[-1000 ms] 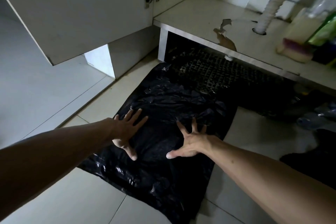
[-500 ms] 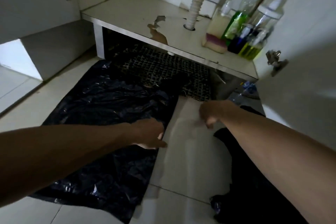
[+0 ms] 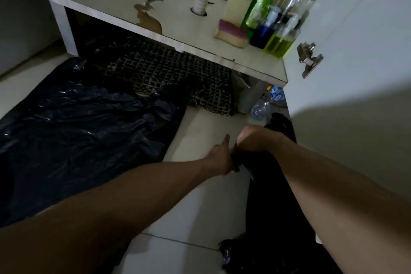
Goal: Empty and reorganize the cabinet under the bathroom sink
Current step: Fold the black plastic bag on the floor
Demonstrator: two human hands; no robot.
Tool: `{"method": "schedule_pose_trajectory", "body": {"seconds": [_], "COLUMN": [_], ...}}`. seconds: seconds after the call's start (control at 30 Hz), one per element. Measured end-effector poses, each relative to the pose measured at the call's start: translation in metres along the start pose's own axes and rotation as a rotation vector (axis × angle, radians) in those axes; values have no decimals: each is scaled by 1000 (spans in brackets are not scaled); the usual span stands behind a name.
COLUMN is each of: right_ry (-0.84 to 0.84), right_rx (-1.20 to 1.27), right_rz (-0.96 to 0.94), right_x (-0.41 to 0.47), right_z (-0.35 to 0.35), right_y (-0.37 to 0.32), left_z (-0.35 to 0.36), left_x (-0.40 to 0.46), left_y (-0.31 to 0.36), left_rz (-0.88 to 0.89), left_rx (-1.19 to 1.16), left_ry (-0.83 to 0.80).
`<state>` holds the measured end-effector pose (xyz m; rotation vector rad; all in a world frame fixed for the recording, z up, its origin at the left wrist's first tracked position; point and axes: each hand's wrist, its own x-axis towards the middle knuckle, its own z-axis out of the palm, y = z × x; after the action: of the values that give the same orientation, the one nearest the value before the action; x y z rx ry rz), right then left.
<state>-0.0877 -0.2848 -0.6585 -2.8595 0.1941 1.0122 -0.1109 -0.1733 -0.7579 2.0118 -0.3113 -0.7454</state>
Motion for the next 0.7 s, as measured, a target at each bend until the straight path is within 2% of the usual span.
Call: {"method": "schedule_pose_trajectory", "body": {"seconds": [0.07,0.13,0.2,0.3,0.33,0.4,0.47,0.5,0.53,0.6,0.67,0.7], "right_ry": [-70,-139,-120,-97,-111,-118,-75,-76,-99,-138,-62,7], "right_rx": [373,752,889,958,887,498,48,-71,-134,-259,-344,-330], "right_rz": [-47,-79,-116,-230,-253,-239,-116,-54,15,68,50,38], "right_x": [-2,-2,2,-5,-17,-35,-47,-52,-54,-56,-58,-56], "right_z": [-8,-13,-22,-35,-40,-42,-34,-30,-25,-19,-20,-24], "right_y": [0,0,-3,-12,-22,-39,-53,-61,-65,-74,-84,-90], "left_z": [-8,-21,-37,-65,-77,-106,-134,-151,-165,-193,-215,-227], "left_x": [6,6,1,1,2,-7,-24,-36,-43,-66,-81,-93], "left_y": [-7,-7,-4,-9,-12,-16,-15,-12,-10,-2,-7,-7], "left_rz": [60,103,92,6,8,51,155,201,234,194,180,167], "left_rx": [-224,-337,-335,-385,-409,-397,-315,-250,-253,-467,-591,-561], "left_ry": [27,55,105,314,402,518,488,494,521,605,643,671]}}
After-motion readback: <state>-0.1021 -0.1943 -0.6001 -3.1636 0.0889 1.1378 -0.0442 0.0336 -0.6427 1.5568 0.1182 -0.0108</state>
